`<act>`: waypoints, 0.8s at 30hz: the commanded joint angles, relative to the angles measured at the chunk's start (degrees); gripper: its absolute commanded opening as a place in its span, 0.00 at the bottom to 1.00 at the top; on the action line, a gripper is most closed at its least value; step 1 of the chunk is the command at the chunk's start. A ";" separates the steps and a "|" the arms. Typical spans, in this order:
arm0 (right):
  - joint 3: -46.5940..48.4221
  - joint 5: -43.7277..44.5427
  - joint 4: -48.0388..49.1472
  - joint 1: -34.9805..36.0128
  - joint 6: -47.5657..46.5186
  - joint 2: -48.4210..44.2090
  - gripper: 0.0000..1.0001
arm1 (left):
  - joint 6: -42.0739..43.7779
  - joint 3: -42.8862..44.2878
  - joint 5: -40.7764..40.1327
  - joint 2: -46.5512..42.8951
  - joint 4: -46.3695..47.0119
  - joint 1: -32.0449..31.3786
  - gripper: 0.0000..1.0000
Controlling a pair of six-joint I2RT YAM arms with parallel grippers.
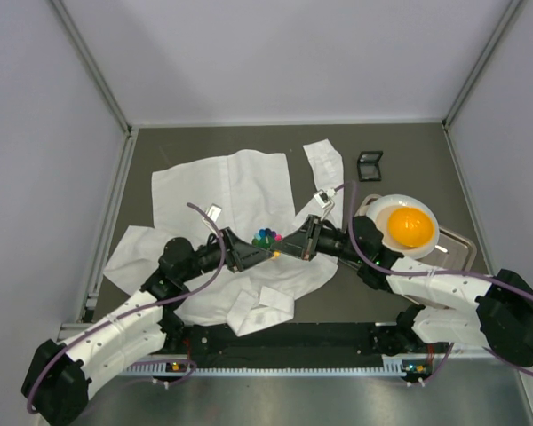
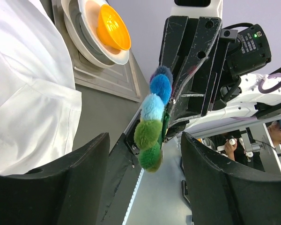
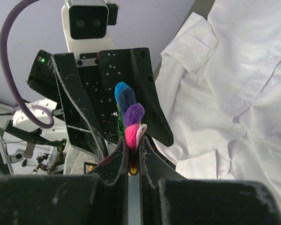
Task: Remove the brooch from the garment
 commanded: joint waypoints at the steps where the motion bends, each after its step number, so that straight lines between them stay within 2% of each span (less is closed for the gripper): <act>1: 1.99 -1.27 2.56 -0.39 -2.06 -0.17 0.00 | -0.79 0.51 -1.37 -1.20 4.26 -0.11 0.67; 12: 1.72 -1.10 1.50 -0.39 -3.11 -1.05 0.00 | -1.05 -0.37 -2.43 -2.43 4.00 -0.11 0.64; 24: 2.07 -0.66 0.97 0.13 -3.64 -1.40 0.00 | -1.23 0.07 -1.11 0.38 4.26 -0.11 0.66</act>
